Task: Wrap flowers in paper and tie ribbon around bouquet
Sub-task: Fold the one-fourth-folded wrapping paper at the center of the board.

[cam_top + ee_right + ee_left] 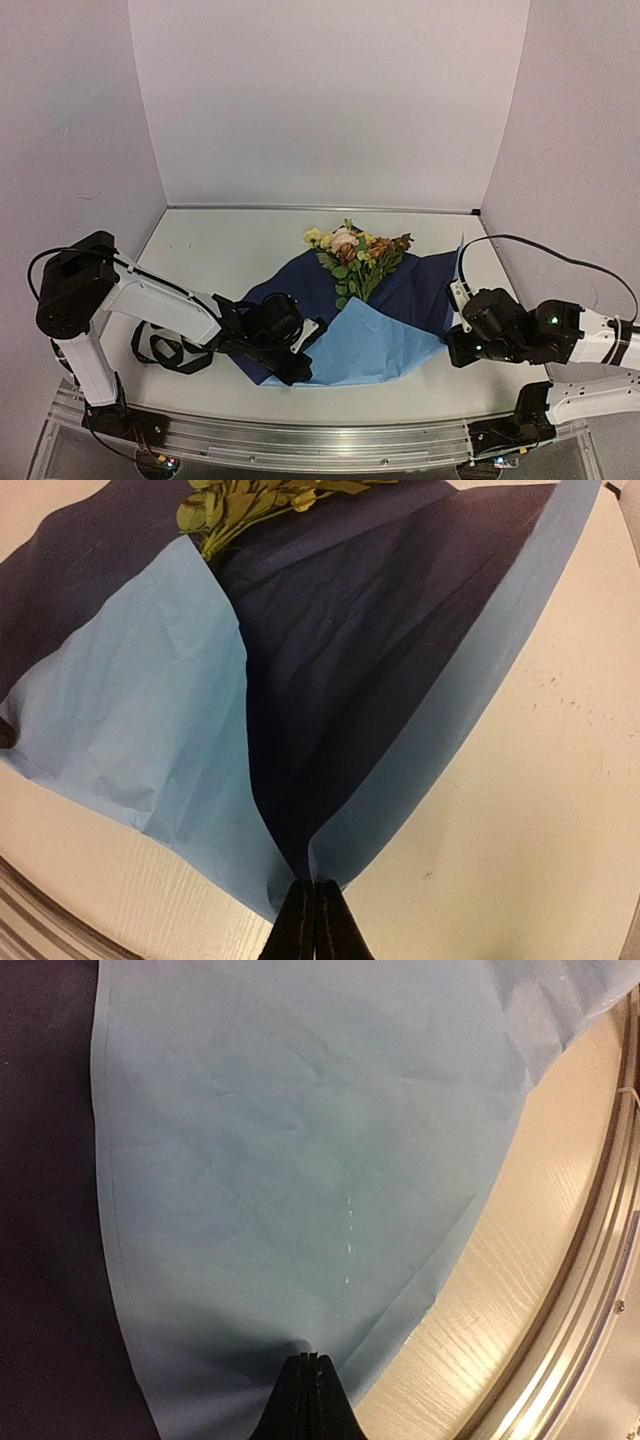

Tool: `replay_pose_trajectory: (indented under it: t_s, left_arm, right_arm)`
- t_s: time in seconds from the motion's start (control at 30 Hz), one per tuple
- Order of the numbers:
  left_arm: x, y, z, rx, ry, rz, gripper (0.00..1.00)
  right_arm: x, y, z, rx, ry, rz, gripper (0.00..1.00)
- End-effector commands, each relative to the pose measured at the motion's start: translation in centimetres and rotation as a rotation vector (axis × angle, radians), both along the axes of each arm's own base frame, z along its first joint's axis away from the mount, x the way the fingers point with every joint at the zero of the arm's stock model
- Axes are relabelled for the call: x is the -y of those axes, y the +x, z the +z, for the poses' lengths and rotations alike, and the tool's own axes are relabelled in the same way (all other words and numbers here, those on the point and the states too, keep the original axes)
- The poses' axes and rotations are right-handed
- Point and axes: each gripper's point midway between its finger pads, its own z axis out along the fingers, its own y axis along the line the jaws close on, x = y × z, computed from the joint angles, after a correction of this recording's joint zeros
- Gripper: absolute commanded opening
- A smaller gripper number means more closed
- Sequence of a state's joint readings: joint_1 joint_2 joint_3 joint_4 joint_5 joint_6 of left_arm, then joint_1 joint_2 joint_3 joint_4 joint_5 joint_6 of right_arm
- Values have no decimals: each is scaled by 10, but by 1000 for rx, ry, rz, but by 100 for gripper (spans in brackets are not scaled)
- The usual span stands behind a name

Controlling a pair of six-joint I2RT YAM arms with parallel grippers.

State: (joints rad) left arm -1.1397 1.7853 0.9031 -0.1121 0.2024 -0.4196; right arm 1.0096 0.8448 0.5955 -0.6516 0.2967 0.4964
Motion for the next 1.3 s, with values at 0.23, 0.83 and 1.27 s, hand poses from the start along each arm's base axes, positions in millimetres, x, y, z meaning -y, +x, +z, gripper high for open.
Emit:
replay_pose_trajectory:
  t_s: [0.23,0.83,1.27]
  left_arm:
    - [13,19,6,39,-51,49,0]
    - [6,34,26,92,-84,98,1]
    - [-25,90,115,-10,-364,272,33]
  right_arm:
    - [-96,-2,34,-131,184,181,0]
    - [-218,41,-28,-384,408,126,0]
    - [-238,51,-53,-487,491,120,0]
